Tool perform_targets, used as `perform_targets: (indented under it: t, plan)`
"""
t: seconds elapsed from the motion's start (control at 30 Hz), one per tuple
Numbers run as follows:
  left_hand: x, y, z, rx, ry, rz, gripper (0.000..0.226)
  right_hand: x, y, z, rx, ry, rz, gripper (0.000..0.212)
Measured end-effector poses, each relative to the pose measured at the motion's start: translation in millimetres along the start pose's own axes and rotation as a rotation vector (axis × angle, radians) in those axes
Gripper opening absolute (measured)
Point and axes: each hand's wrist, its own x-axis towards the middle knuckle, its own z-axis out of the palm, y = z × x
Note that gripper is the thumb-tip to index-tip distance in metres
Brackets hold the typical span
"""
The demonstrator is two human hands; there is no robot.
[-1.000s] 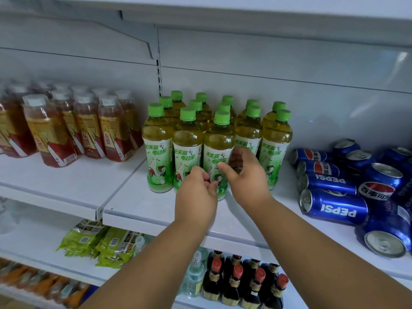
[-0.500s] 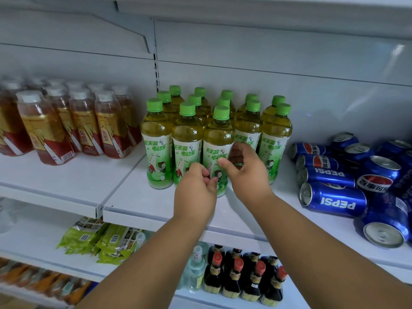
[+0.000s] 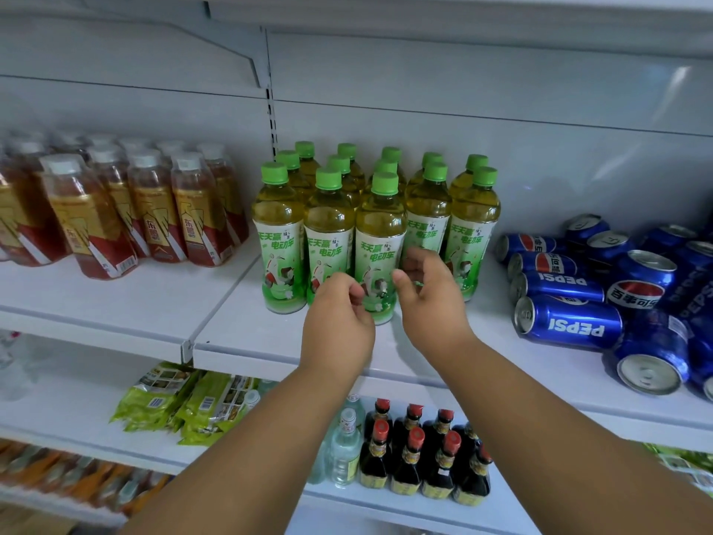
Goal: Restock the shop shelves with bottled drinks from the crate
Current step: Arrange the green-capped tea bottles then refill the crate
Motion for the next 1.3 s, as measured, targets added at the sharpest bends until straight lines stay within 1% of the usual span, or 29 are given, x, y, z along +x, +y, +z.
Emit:
perform_targets:
  t: [0.13, 0.27, 0.43, 0.57, 0.67, 0.8, 0.9, 0.97, 1.17, 1.23, 1.3]
  plan:
    - [-21.1, -4.1, -19.6, -0.024, 0.004, 0.006, 0.021, -30.6, -4.5, 2.7, 0.008, 0.023, 0.043, 0.03]
    - [-45.5, -9.9, -49.2, -0.046, 0.009, 0.016, 0.021, -67.2, -24.5, 18.6, 0.05, 0.014, 0.042, 0.028]
    - [-84.6, -25.1, -100.7, -0.069, 0.014, 0.045, 0.023, -124.9, -60.3, 44.3, 0.096, -0.013, 0.048, 0.027]
    - [-124.1, -45.0, -146.6, -0.094, 0.021, 0.081, 0.022, -180.6, -94.6, 65.4, 0.146, 0.004, 0.056, 0.021]
    - [-154.5, -65.9, -181.2, -0.094, 0.03, 0.095, 0.024, -223.4, -120.2, 82.5, 0.193, -0.017, 0.071, 0.017]
    - [-197.9, -94.4, -223.4, -0.092, 0.039, 0.058, 0.027, -281.9, -150.7, 102.8, 0.213, -0.1, 0.041, 0.018]
    - [-236.3, -112.8, -251.0, -0.079, 0.011, 0.012, 0.032, -321.1, -165.0, 120.4, 0.188, -0.216, 0.034, 0.015]
    - [-258.5, -122.3, -266.3, -0.069, -0.006, -0.035, 0.037, -339.1, -169.4, 130.9, 0.18, -0.289, 0.035, 0.016]
    - [-307.6, -133.3, -307.3, -0.007, 0.109, -0.168, 0.056, -378.6, -189.6, 154.3, 0.241, -0.51, -0.026, 0.027]
    - [-331.5, -133.5, -316.0, 0.034, 0.146, -0.231, 0.057, -395.5, -191.8, 159.9, 0.262, -0.58, -0.03, 0.029]
    - [-349.7, -130.8, -321.1, 0.06, 0.165, -0.251, 0.056, -410.4, -190.5, 161.7, 0.296, -0.592, -0.041, 0.032]
